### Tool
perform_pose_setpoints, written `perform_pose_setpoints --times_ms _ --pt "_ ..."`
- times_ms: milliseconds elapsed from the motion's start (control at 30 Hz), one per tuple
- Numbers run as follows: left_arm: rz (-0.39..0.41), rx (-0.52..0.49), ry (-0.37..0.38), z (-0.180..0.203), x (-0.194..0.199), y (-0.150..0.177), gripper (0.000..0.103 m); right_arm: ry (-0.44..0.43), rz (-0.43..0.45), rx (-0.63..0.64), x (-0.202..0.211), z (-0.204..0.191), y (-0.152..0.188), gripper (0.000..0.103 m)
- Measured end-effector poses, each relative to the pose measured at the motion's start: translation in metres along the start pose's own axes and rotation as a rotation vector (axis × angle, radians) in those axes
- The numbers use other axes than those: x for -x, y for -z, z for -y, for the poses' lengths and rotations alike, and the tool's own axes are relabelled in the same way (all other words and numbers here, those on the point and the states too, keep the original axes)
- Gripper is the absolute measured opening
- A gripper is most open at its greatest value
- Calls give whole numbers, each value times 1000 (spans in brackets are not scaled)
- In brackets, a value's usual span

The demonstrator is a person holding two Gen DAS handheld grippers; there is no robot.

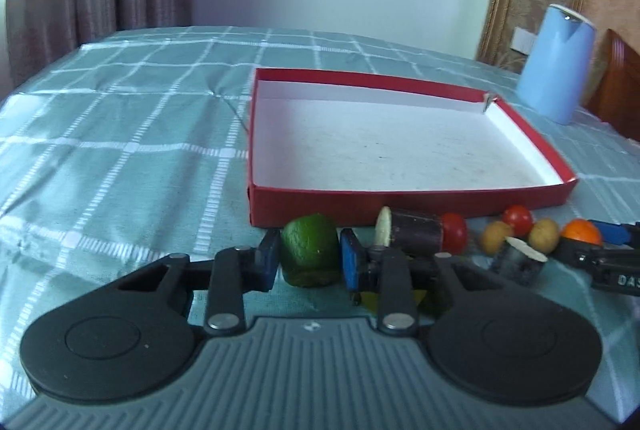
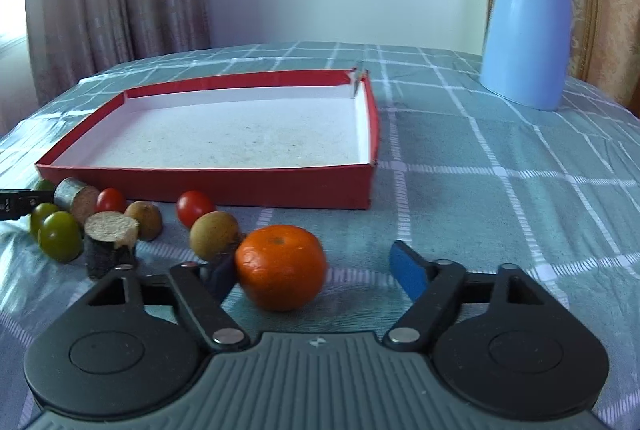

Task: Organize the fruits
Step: 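Grasp the green lime with the left tool while the right tool grasps the mandarin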

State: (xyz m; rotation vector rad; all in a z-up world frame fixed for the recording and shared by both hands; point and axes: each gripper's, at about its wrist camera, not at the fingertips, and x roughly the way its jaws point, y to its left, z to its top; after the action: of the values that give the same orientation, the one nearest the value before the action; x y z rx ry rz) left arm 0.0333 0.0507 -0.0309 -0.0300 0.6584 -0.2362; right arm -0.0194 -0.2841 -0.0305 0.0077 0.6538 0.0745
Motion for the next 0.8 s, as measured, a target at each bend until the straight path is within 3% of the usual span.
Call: perform_pose_setpoints --times_ms 67,133,433,600,800 --pt "6 9 4 -1 0 1 29 -26 8 9 2 -1 1 58" --pt "9 28 13 -3 2 2 29 -63 16 10 4 -1 2 42" --pt "86 -30 2 7 25 -1 28 -113 68 -44 12 9 2 41" --pt "141 -59 8 14 35 -13 29 -79 149 -10 25 5 -5 41" --pt "147 -51 -13 18 13 -33 29 -22 220 34 21 1 -36 41"
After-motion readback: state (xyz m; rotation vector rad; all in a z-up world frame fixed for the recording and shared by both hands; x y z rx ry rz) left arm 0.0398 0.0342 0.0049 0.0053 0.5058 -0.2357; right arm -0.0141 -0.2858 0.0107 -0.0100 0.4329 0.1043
